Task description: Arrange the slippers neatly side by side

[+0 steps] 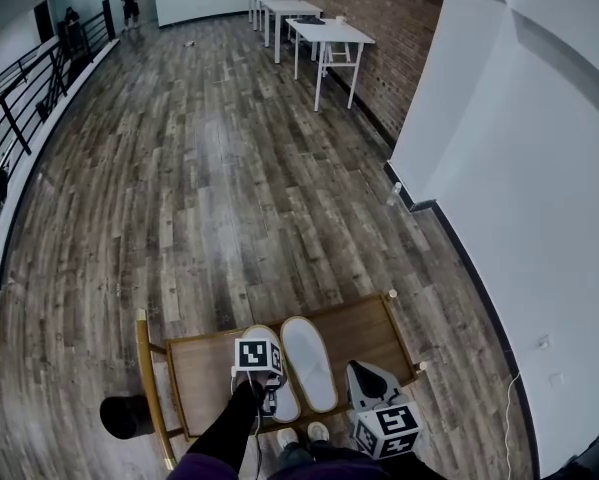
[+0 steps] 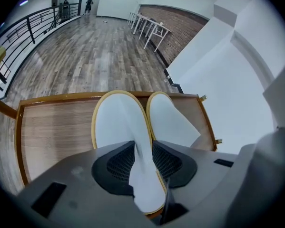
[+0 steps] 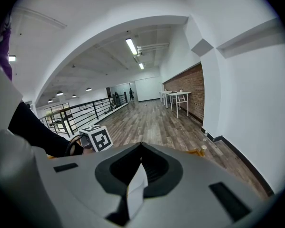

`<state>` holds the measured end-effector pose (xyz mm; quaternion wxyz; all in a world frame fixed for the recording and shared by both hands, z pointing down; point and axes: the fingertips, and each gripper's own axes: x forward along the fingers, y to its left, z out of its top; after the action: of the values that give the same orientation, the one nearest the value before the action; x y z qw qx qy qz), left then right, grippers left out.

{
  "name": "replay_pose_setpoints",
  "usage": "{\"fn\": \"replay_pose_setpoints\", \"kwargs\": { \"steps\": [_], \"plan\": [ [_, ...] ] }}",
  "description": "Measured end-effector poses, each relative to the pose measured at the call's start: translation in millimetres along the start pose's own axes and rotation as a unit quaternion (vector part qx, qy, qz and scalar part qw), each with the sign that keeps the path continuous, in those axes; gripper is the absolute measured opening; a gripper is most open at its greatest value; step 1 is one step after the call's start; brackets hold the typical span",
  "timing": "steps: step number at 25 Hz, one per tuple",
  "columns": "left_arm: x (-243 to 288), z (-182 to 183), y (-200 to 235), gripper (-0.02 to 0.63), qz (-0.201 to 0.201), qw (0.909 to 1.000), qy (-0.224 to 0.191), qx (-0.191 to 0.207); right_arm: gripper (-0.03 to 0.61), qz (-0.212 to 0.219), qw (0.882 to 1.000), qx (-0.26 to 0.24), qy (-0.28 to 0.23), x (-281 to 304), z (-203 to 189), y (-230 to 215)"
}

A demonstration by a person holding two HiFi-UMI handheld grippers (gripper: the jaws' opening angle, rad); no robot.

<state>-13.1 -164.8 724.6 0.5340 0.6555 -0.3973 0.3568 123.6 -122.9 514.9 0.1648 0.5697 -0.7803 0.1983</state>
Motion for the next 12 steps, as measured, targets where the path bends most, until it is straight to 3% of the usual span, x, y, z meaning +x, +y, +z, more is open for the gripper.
{"fn": "replay_pose_setpoints", "kwargs": {
  "steps": [12],
  "plan": [
    [-27.4,0.1,-9.3,0.093,-0.010,0.9990,-0.039,0.016,-0.002,0.029,1.000,-0.005,-0.003,6.9,1.1,15.9]
  ]
}}
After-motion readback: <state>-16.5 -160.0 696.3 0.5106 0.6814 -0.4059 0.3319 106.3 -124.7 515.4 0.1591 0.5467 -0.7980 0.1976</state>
